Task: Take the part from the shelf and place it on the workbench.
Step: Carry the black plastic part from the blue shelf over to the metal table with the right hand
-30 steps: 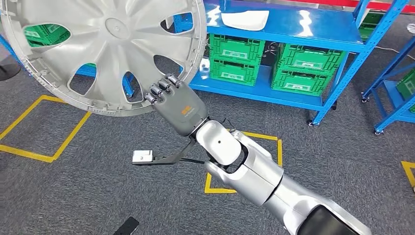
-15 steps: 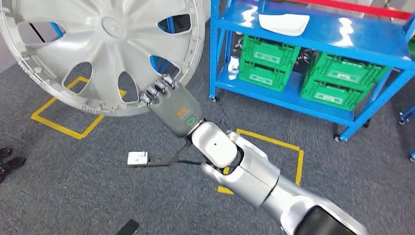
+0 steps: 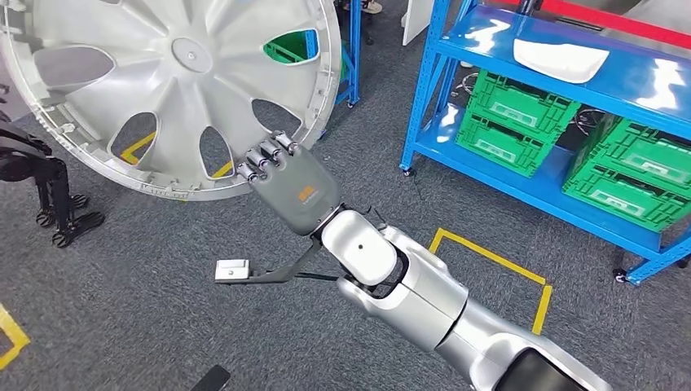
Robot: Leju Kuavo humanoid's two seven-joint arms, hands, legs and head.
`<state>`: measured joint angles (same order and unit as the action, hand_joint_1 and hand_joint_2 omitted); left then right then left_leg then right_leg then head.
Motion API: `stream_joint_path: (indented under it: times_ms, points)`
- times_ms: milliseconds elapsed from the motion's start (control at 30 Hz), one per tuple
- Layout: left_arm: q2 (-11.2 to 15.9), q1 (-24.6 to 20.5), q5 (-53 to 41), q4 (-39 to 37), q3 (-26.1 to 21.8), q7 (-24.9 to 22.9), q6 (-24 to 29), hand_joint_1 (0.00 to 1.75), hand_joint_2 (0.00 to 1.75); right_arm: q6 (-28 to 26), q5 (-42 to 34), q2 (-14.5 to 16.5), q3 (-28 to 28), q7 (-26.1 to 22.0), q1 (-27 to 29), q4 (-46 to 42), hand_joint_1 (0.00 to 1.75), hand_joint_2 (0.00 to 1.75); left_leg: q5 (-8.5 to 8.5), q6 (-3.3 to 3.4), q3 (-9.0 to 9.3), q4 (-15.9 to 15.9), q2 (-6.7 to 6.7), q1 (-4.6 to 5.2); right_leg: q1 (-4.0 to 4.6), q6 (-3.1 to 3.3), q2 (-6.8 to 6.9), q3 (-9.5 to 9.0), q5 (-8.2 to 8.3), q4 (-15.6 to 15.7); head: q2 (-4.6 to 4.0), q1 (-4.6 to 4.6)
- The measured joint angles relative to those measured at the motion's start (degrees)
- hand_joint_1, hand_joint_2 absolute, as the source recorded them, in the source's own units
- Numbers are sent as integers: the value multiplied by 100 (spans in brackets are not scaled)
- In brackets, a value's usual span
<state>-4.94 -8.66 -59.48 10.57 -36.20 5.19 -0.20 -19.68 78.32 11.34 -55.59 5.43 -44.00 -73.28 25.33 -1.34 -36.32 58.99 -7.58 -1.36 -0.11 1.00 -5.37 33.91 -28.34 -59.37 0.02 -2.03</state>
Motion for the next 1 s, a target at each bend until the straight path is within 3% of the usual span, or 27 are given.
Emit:
stream_joint_path:
  times_ms: [67,133,200,267,300,333,367,433,500,567,633,700,767,800,833,867,933,1000]
  points:
    - [10,29,-2,-2,-7,4,4,0,175,31,5,15,1,-2,1,-28,175,175,-31,-88,-31,-34,-82,-17,-4,25,150,-28,40,69,0,13]
    - [10,51,3,-4,-17,5,9,0,175,58,5,43,1,0,-2,-50,175,175,99,-144,-141,161,176,13,-44,81,328,-84,83,160,0,-24]
    - [8,49,24,-4,-28,8,15,0,175,68,11,57,1,-5,-1,-57,175,175,433,-196,-448,803,568,20,-46,119,509,-108,90,191,0,-69]
    - [14,63,57,-4,-53,18,26,0,175,71,12,62,-10,-27,5,-57,175,175,651,-256,-737,1421,706,-9,-42,126,685,-107,77,184,0,-77]
    - [18,79,73,-5,-72,30,34,0,175,73,3,68,-22,-40,7,-57,175,175,619,-279,-749,1471,731,-27,-44,120,765,-108,68,180,0,-79]
    - [24,95,85,-4,-95,45,44,0,175,76,-10,80,-36,-49,6,-57,175,175,491,-298,-644,1292,765,-44,-47,106,839,-112,56,174,0,-81]
    - [33,106,96,-3,-118,63,53,0,175,79,-22,96,-50,-57,4,-57,175,175,304,-312,-434,917,840,-58,-51,83,910,-120,38,160,0,-82]
    - [42,106,113,1,-153,97,64,0,175,84,-37,137,-68,-74,-10,-58,175,175,59,-274,-33,192,1056,-41,-23,18,1032,-126,-13,117,0,-85]
    - [44,112,119,1,-173,115,66,0,175,87,-41,168,-82,-90,-32,-59,175,175,24,-172,78,-46,1110,-10,21,-46,1131,-140,-48,96,0,-69]
    - [49,137,120,-1,-191,122,66,0,175,90,-44,190,-100,-99,-44,-60,175,175,10,-77,50,-37,974,-13,17,-112,1202,-165,-75,96,0,-48]
    - [50,151,122,-1,-219,124,66,0,175,90,-52,206,-111,-102,-51,-62,175,175,-9,3,42,-46,851,-26,-22,-172,995,-99,-243,-106,0,-39]
    - [49,146,124,1,-244,127,67,0,175,89,-67,199,-113,-102,-58,-63,175,175,-26,57,31,-52,726,-28,-40,-190,667,196,-615,-770,0,-18]
    - [50,149,125,0,-265,129,68,0,175,89,-79,184,-119,-102,-57,-62,175,175,-31,80,18,-45,581,-8,-34,-178,559,562,-885,-1497,0,2]
    - [50,157,125,-1,-272,129,68,0,175,90,-82,180,-122,-102,-55,-62,175,175,-33,82,12,-38,500,3,-30,-162,546,637,-861,-1615,0,5]
    - [50,163,125,-2,-276,129,68,0,175,90,-84,178,-126,-102,-55,-62,175,175,-35,82,9,-28,417,11,-27,-137,530,601,-728,-1505,0,7]
    - [50,166,125,-2,-278,128,68,0,175,91,-86,178,-128,-102,-56,-63,175,175,-36,79,8,-18,332,15,-23,-106,485,463,-519,-1191,0,8]
    - [37,159,121,-2,-278,123,68,0,175,91,-93,176,-128,-103,-60,-72,175,175,-46,51,-10,2,177,12,-20,-37,234,108,-169,-406,0,13]
    - [27,152,116,1,-279,114,70,0,175,95,-96,172,-128,-105,-62,-87,175,175,-75,-18,-55,-2,52,-2,-8,-11,88,-42,-64,-34,0,22]
